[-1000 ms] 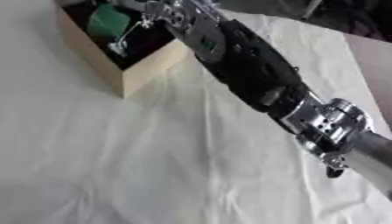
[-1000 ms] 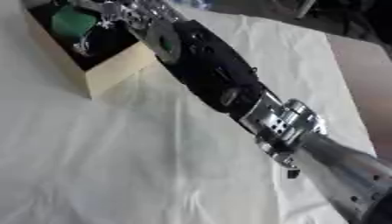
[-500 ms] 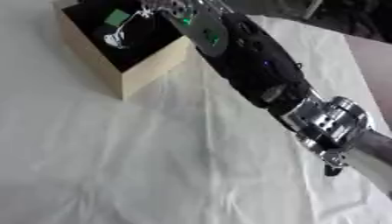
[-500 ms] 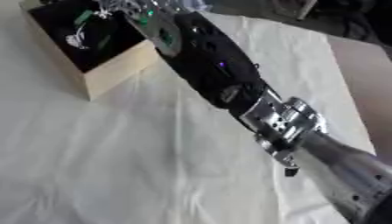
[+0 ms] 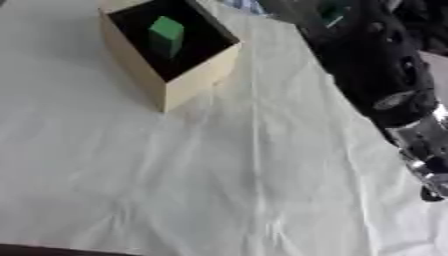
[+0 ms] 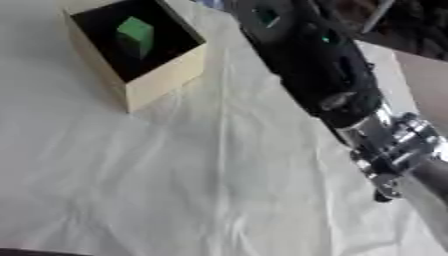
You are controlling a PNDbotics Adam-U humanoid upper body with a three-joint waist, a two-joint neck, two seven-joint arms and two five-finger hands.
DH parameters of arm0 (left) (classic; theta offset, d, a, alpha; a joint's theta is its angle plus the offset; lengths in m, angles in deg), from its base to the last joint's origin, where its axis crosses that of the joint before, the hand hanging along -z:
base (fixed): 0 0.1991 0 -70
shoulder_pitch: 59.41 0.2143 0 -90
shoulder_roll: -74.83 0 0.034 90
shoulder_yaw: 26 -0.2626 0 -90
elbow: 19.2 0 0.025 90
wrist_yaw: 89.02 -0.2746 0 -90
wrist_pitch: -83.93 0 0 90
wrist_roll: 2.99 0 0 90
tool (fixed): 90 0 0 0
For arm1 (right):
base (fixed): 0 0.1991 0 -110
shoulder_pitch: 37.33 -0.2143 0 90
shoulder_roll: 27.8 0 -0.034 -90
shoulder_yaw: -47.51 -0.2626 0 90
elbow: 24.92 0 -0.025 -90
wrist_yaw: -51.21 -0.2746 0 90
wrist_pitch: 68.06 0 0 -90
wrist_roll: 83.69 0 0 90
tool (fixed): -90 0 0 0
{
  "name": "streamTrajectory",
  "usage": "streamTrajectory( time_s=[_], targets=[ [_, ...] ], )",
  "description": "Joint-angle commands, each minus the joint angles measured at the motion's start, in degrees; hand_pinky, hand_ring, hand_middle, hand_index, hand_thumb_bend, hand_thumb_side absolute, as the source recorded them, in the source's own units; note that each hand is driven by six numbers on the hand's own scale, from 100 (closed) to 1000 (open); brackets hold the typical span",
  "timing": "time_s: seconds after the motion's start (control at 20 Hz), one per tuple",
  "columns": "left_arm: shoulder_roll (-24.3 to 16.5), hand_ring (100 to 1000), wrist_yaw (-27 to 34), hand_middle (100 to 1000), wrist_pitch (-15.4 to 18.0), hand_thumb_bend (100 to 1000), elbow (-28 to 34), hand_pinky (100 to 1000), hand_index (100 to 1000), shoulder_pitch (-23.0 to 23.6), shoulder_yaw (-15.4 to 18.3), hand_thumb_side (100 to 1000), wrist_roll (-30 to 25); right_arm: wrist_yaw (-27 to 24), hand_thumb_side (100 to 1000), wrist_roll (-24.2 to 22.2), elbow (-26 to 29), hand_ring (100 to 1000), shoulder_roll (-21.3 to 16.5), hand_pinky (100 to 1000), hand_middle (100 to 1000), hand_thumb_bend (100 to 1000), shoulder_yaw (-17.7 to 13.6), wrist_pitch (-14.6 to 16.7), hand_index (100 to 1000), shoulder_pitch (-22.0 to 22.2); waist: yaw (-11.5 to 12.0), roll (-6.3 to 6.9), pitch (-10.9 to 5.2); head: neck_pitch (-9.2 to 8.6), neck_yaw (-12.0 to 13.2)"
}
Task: Pick up objects on the table and place them in the box.
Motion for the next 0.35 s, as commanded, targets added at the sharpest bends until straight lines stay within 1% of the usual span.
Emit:
streamTrajectory(
  time_s=[0.05, 0.1, 0.15, 0.35],
  targets=[
    [-1.41, 584, -0.36, 759, 0.15, 218, 0.87, 575, 723, -0.51, 0.68, 708, 0.52, -5.03, 334, 2.94, 10.15, 805, -4.69, 803, 737, 100, -4.45, -3.47, 847, 2.32, -0.31, 0.74, -1.39, 0.35, 2.48],
    [-1.53, 585, -0.41, 759, 0.19, 219, 0.87, 576, 724, -0.61, 0.72, 707, 0.58, -6.04, 337, 4.03, 11.45, 805, -5.42, 804, 737, 100, -5.43, -3.41, 846, 3.56, -0.44, 0.81, -1.45, 0.38, 3.15],
    [-1.55, 585, -0.42, 759, 0.22, 219, 0.87, 576, 724, -0.66, 0.78, 706, 0.65, -6.79, 338, 5.14, 12.08, 805, -6.08, 804, 737, 100, -6.25, -2.72, 846, 4.83, -0.74, 1.04, -1.51, 0.49, 3.76],
    [-1.22, 586, -0.31, 759, 0.30, 221, 0.87, 578, 724, -0.80, 0.98, 704, 0.86, -8.67, 351, 10.21, 12.66, 793, -7.29, 802, 730, 100, -9.03, 0.85, 845, 10.49, -3.10, 2.62, -1.47, 0.69, 5.91]
  ],
)
